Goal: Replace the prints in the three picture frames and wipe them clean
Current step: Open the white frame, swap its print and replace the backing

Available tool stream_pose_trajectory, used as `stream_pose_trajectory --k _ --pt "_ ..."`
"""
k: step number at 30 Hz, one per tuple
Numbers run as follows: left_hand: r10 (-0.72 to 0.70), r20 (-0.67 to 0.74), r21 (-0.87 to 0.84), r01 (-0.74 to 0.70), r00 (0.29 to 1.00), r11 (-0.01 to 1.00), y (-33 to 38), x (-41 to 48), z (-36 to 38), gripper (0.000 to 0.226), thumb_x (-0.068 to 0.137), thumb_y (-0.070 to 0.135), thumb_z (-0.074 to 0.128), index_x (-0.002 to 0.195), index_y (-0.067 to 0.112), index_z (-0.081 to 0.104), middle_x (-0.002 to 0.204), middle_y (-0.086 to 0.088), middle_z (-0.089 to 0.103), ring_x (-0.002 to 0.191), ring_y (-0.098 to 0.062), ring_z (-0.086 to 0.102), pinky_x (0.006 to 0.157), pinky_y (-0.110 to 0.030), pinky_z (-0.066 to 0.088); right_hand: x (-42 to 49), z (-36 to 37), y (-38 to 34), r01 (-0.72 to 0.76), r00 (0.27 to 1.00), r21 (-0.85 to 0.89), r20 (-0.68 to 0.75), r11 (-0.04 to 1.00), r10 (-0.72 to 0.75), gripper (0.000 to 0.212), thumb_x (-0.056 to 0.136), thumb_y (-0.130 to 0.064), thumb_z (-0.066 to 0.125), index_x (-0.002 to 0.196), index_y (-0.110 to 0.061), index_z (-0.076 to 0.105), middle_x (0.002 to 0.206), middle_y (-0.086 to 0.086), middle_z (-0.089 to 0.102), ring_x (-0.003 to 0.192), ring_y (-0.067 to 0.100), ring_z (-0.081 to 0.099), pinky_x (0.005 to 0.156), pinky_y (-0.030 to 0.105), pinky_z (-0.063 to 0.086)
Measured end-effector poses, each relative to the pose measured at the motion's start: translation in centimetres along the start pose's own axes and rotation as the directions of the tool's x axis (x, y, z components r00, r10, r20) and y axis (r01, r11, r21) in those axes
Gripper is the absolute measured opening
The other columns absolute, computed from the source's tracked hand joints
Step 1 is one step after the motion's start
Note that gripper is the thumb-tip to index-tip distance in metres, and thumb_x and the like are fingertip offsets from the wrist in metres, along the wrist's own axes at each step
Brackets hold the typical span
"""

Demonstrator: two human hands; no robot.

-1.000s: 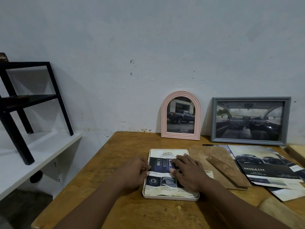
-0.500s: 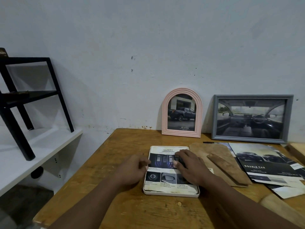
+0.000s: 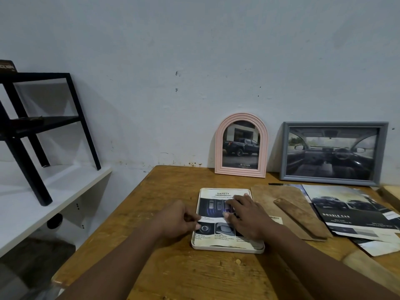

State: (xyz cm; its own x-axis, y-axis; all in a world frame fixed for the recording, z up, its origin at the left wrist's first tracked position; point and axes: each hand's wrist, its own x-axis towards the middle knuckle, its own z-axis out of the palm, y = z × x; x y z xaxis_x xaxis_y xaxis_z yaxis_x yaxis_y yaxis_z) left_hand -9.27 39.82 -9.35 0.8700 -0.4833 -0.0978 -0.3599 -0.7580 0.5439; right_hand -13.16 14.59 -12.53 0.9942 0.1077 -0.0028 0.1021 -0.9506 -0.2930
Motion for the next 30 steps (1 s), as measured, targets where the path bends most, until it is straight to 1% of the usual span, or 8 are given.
stream_pose_trajectory --k 4,6,11,15,18,21,25,30 --pt "-0.016 0.008 -0.038 0.017 1.0 0.999 -0.2 0.0 -0.2 0.03 0.088 0.032 0.078 0.118 0.029 0.075 0.124 0.013 0.07 0.11 -0.005 0.06 0.095 -0.031 0.053 -0.1 0.5 0.4 0.028 0.999 0.013 -0.041 1.0 -0.027 0.052 0.104 -0.054 0.028 0.15 -0.032 0.032 0.164 -0.001 0.02 0.154 0.026 0.004 0.122 0.049 0.014" --pt "-0.014 -0.007 -0.087 0.013 1.0 0.996 -0.6 -0.1 -0.2 0.026 0.088 0.031 0.078 0.113 0.033 0.077 0.12 0.016 0.071 0.11 -0.005 0.06 0.095 -0.031 0.053 -0.3 0.7 0.5 0.034 0.992 0.036 -0.124 0.999 -0.029 0.048 0.103 -0.054 0.03 0.146 -0.033 0.036 0.16 -0.002 0.027 0.15 0.023 0.017 0.12 0.048 0.022" --pt "-0.011 -0.055 -0.194 0.0 0.998 0.981 -0.9 -0.3 0.2 0.022 0.087 0.024 0.08 0.105 0.034 0.074 0.11 0.015 0.072 0.105 -0.001 0.063 0.085 -0.021 0.052 -0.9 -0.2 1.0 -0.006 0.964 0.06 -0.267 0.998 0.021 0.035 0.102 -0.05 0.04 0.129 -0.033 0.054 0.134 -0.006 0.051 0.12 0.014 0.044 0.099 0.037 0.041" --pt "-0.028 -0.074 -0.209 0.012 0.997 0.978 -0.4 -0.3 0.3 0.021 0.089 0.024 0.077 0.106 0.033 0.07 0.106 0.009 0.07 0.1 -0.005 0.065 0.08 -0.019 0.051 -1.5 -1.4 1.0 -0.014 0.958 0.032 -0.285 0.999 0.022 0.029 0.102 -0.047 0.044 0.116 -0.031 0.064 0.115 -0.007 0.065 0.105 0.013 0.05 0.088 0.038 0.044" --pt "-0.046 -0.076 -0.14 0.035 0.996 0.99 0.1 -0.2 0.5 0.033 0.088 0.026 0.078 0.118 0.031 0.066 0.106 0.01 0.066 0.1 -0.006 0.063 0.086 -0.024 0.054 -1.8 -1.7 0.5 0.009 0.969 0.051 -0.249 0.999 0.004 0.028 0.101 -0.047 0.045 0.113 -0.03 0.065 0.11 -0.009 0.068 0.097 0.012 0.054 0.085 0.039 0.046" --pt "-0.048 -0.095 -0.099 0.038 0.994 0.994 0.4 -0.2 0.7 0.038 0.087 0.026 0.079 0.122 0.03 0.065 0.106 0.011 0.064 0.099 -0.006 0.062 0.088 -0.026 0.055 -1.8 -1.5 0.2 0.015 0.972 0.077 -0.234 0.997 0.003 0.027 0.1 -0.048 0.046 0.113 -0.031 0.063 0.111 -0.008 0.067 0.097 0.012 0.054 0.085 0.039 0.047" --pt "-0.037 -0.118 -0.044 0.032 0.992 0.999 0.1 -0.3 1.0 0.039 0.086 0.031 0.079 0.122 0.033 0.064 0.105 0.015 0.063 0.099 -0.004 0.061 0.091 -0.032 0.056 -2.1 -0.9 0.3 -0.005 0.973 0.018 -0.233 1.0 0.009 0.028 0.098 -0.048 0.048 0.119 -0.033 0.058 0.123 -0.007 0.058 0.11 0.014 0.048 0.091 0.038 0.043" --pt "-0.031 -0.147 -0.03 0.027 0.989 0.999 0.4 -0.3 1.4 0.031 0.095 0.027 0.069 0.125 0.03 0.064 0.105 0.014 0.065 0.095 -0.002 0.061 0.078 -0.021 0.05 -2.5 -0.8 0.5 -0.018 0.974 0.02 -0.227 1.0 0.022 0.032 0.099 -0.047 0.048 0.126 -0.033 0.056 0.133 -0.007 0.052 0.119 0.014 0.044 0.097 0.039 0.041"
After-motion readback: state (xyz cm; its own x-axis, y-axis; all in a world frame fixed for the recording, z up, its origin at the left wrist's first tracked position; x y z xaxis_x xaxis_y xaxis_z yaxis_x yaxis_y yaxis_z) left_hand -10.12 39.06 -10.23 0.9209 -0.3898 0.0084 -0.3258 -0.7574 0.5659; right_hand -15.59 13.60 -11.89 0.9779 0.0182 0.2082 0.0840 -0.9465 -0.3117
